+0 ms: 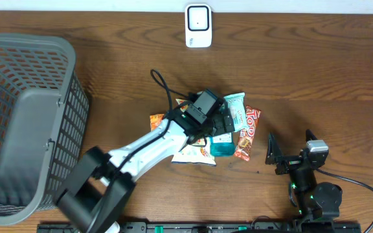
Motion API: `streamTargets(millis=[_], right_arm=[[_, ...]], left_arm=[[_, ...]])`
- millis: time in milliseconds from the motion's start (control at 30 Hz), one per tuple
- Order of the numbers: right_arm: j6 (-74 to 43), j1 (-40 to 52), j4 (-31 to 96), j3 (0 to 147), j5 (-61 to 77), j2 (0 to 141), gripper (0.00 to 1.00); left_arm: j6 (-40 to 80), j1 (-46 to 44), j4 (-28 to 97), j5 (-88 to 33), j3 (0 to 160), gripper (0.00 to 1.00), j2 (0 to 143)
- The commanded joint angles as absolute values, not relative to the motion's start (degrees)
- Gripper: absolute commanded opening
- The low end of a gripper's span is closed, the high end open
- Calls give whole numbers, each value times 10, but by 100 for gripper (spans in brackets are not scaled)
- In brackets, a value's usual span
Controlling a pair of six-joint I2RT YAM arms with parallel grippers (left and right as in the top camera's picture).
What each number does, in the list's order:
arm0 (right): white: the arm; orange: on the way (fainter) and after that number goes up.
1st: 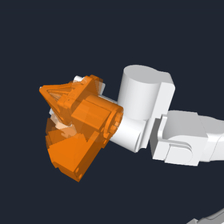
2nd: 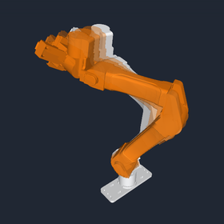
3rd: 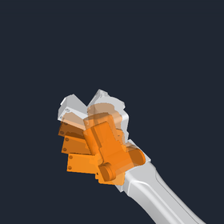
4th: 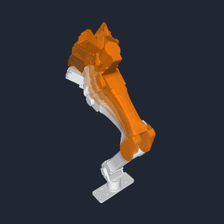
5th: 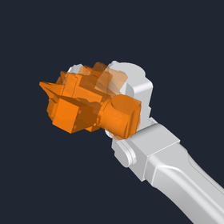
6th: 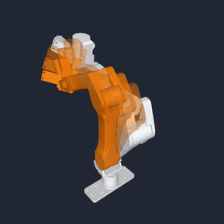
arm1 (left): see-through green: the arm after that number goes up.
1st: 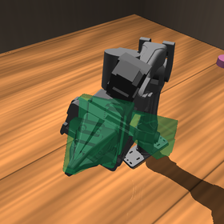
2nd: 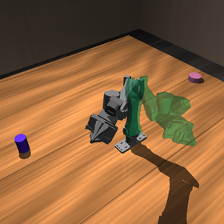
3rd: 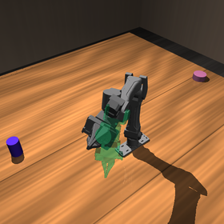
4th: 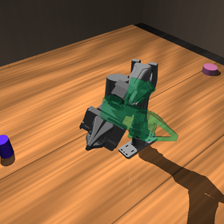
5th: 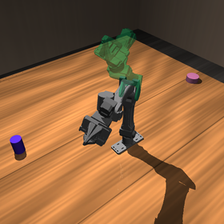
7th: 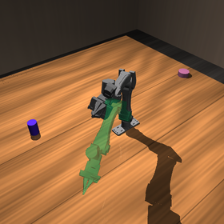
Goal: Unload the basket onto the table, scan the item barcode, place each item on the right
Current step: 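Carry the Listerine bottle with the left gripper and set it on the packet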
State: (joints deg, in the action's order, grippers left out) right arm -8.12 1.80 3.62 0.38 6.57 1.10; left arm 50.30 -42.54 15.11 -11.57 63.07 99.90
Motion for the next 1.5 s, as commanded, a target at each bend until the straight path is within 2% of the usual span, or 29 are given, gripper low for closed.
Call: streamTargets(millis=[0,333,500,900,1100,1233,1467], right_arm=[[-85,21,38,3,63,10,99],[-85,21,39,3,63,10,99],[-85,21,38,3,63,10,99],[-85,21,39,3,63,10,99],[-85,21,38,3,63,10,99],[-85,21,39,3,63,10,99],[-85,21,39,3,63,10,99]], left_arm=[[456,-425,163,-69,664,98,937],[373,-424,199,55,667,98,783],[287,-396,199,135,679,98,707],[37,-246,194,145,862,98,651],[-57,-224,234,147,922,98,645],[-63,-224,306,147,928,98,633],[-52,-225,316,147,925,98,566]])
